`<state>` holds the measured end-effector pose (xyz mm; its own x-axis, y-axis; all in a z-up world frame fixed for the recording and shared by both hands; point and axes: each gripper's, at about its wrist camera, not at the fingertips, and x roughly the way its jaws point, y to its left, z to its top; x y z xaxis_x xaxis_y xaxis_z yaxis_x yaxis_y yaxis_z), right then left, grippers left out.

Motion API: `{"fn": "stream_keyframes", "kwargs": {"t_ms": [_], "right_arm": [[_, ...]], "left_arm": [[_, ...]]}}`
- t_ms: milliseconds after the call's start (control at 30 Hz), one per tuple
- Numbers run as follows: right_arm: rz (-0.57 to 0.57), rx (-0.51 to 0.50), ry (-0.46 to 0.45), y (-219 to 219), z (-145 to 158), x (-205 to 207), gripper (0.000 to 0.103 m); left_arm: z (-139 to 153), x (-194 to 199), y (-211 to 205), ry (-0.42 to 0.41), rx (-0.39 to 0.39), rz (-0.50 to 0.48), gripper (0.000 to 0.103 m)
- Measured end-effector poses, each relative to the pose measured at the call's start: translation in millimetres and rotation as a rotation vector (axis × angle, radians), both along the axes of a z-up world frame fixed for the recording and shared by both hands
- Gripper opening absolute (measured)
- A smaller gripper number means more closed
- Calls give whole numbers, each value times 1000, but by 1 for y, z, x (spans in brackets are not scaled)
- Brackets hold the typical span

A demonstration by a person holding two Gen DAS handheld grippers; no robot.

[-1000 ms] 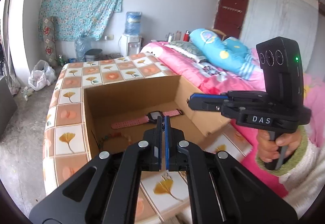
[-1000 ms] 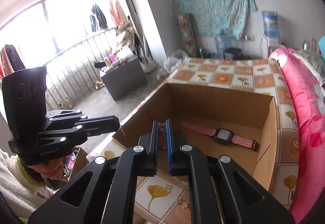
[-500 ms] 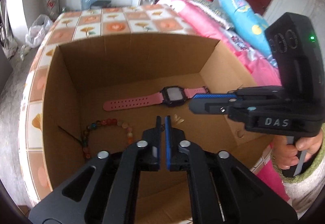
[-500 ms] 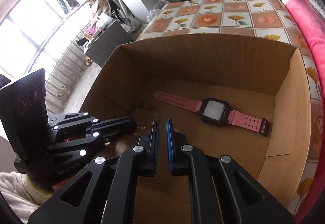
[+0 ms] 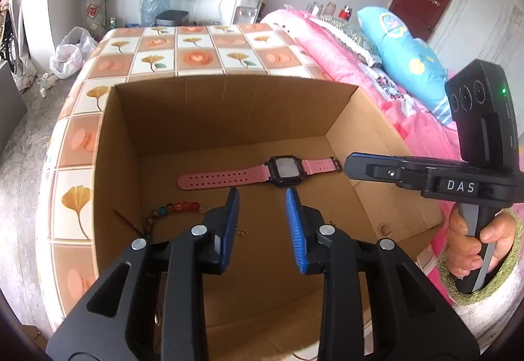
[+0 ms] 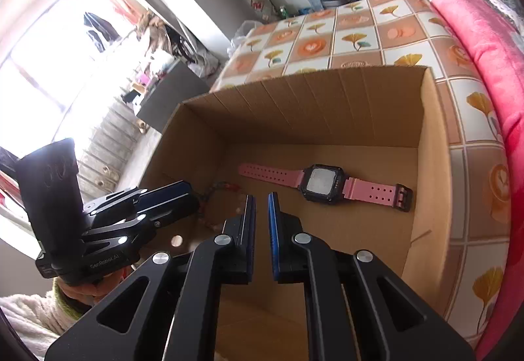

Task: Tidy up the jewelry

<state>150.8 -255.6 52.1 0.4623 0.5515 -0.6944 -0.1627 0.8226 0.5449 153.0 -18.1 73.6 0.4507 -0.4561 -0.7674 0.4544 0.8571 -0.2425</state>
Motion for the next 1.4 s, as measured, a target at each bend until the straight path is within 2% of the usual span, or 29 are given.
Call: {"fn": "stream_keyframes", "kwargs": {"t_ms": [100,167,200,433,600,667,833,1000,1067,1100,1133,1400], "right_arm": [[-7,18,-36,-2,12,-13,10],[-13,39,-75,-4,23,-27,25],[-15,43,-92,-4,27,-33,27],[-6,58,-200,-6,48,-86,28],[13,66,-258,-5,51,-124,28],[28,78,-261,-3,47,-136,28],[53,71,-206,9,21,-156,28],[40,77,-62,25,-29,-163,28],[28,51,-4,31,-50,-161,28],[26,29,20,35,-60,-161,28],[21,8,33,38,-66,-161,28],[30,-96,39,52,-87,-158,27]], "left_arm": [[11,-12,8,-30,-26,1,35],[20,-23,15,-56,-52,-1,39],[24,-30,19,-72,-66,-4,40],[45,-83,46,-170,-106,-27,50],[43,-115,66,-189,-118,-47,59],[39,-127,69,-197,-96,-64,61],[25,-154,61,-202,-26,-137,62],[-10,-159,44,-144,-4,-149,62],[-31,-156,31,-132,81,-130,62],[-43,-153,24,-128,138,-117,60],[-53,-152,18,-125,175,-118,52],[-82,-143,-5,-144,221,-180,37]]}}
